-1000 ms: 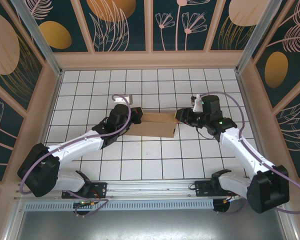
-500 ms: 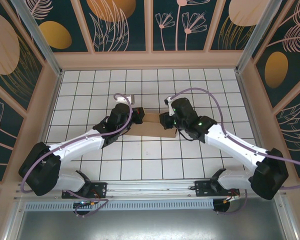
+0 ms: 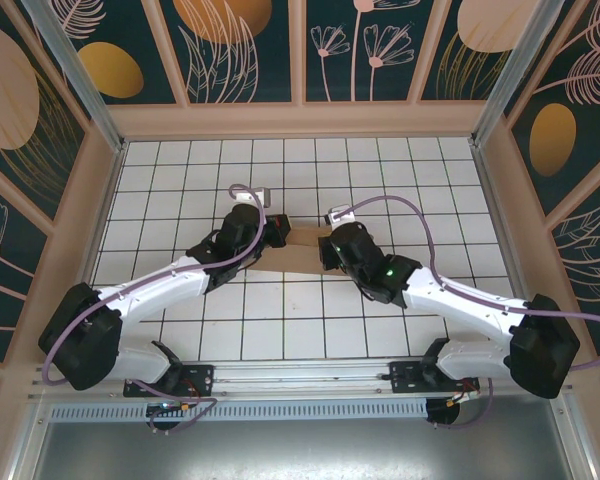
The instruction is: Fold the paper box
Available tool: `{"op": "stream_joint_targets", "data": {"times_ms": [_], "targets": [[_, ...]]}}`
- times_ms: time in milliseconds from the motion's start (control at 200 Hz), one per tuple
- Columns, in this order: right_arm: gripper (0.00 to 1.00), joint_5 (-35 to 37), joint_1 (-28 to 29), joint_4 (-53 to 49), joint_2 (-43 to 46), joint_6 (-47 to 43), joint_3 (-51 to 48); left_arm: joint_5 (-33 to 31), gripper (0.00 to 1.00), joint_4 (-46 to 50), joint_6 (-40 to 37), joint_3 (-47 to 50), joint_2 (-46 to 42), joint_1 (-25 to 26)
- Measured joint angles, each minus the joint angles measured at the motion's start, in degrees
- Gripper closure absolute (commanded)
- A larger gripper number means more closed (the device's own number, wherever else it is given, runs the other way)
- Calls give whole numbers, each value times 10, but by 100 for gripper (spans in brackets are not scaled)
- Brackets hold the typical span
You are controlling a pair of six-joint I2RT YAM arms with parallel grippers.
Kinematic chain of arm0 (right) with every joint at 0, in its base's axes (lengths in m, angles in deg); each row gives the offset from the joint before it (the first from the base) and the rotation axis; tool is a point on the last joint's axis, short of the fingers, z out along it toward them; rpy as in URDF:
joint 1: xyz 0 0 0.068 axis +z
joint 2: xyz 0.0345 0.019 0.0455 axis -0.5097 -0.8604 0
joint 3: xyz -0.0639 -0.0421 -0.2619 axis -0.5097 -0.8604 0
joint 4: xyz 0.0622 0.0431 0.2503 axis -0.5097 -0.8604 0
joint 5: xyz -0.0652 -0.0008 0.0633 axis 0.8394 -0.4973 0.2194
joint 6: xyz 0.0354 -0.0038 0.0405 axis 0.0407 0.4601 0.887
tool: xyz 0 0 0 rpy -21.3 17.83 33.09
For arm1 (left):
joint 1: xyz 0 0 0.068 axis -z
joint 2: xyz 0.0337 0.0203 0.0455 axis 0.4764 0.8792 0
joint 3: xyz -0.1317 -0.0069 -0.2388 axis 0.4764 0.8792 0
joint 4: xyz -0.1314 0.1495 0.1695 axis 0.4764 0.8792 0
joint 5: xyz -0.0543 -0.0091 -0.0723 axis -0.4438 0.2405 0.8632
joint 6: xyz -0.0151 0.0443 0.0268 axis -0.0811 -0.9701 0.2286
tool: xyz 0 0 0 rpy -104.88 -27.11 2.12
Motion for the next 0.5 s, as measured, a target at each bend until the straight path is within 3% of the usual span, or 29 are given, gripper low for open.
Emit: {"op": "stream_joint_targets", "data": {"times_ms": [235, 390, 500], "targets": [[86, 8, 0, 3, 0, 2, -1, 31, 89, 80, -33, -46, 0, -5], [86, 8, 0, 3, 0, 5, -1, 47, 90, 124, -40, -51, -40, -65], [86, 8, 0, 3, -1, 7, -1, 48, 62, 134, -24, -29, -86, -120]]}}
